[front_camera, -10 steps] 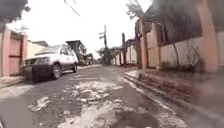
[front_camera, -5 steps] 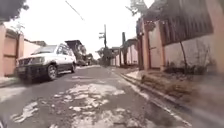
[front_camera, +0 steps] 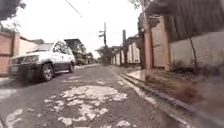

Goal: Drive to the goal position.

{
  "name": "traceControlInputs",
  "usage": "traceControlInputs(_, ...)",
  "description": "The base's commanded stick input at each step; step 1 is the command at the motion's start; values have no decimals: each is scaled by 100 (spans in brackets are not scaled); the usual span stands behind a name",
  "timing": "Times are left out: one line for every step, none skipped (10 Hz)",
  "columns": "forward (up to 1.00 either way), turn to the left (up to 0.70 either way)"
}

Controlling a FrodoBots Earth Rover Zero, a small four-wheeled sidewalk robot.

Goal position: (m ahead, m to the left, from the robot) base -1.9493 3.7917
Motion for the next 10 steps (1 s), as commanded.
traceControlInputs(70, 0)
traceControlInputs(70, 0)
traceControlInputs(70, 0)
traceControlInputs(70, 0)
traceControlInputs(70, 0)
traceControlInputs(70, 0)
traceControlInputs(70, 0)
traceControlInputs(70, 0)
traceControlInputs(70, 0)
traceControlInputs(70, 0)
